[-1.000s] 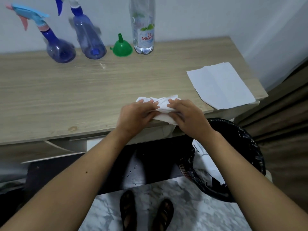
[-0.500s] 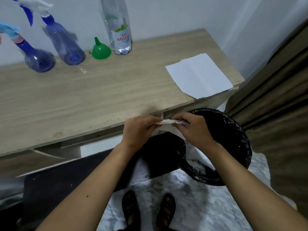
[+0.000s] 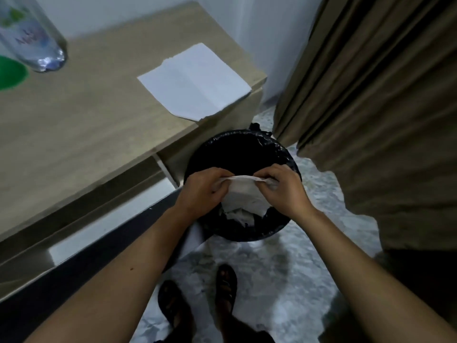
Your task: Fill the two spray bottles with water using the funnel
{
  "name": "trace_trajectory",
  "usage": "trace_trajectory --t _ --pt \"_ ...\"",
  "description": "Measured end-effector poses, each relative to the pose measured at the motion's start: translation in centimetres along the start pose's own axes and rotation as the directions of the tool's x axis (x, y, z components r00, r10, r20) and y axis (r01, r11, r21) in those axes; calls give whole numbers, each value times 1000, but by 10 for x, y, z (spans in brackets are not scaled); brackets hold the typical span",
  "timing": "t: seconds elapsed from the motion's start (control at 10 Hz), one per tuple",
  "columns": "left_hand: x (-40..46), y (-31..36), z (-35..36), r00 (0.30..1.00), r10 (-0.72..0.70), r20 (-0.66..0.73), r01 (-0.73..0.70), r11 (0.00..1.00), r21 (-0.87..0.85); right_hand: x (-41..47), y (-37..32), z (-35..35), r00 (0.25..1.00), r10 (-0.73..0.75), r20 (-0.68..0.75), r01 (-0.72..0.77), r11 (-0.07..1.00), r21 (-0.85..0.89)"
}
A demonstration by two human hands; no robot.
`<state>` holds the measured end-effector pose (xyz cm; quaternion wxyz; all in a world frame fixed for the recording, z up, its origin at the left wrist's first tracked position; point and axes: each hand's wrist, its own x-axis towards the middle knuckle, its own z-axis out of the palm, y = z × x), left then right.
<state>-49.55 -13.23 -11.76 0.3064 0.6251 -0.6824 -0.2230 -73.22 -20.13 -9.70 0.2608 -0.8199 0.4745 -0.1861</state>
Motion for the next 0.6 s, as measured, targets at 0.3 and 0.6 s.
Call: trace_trajectory --t 0.3,0.6 --pt "11 5 34 994 -14 106 13 1000 15 -34 32 7 987 160 12 -160 983 91" --pt "-4 -14 35 995 -21 97 27 997 -68 -40 23 15 983 171 -71 -154 967 201"
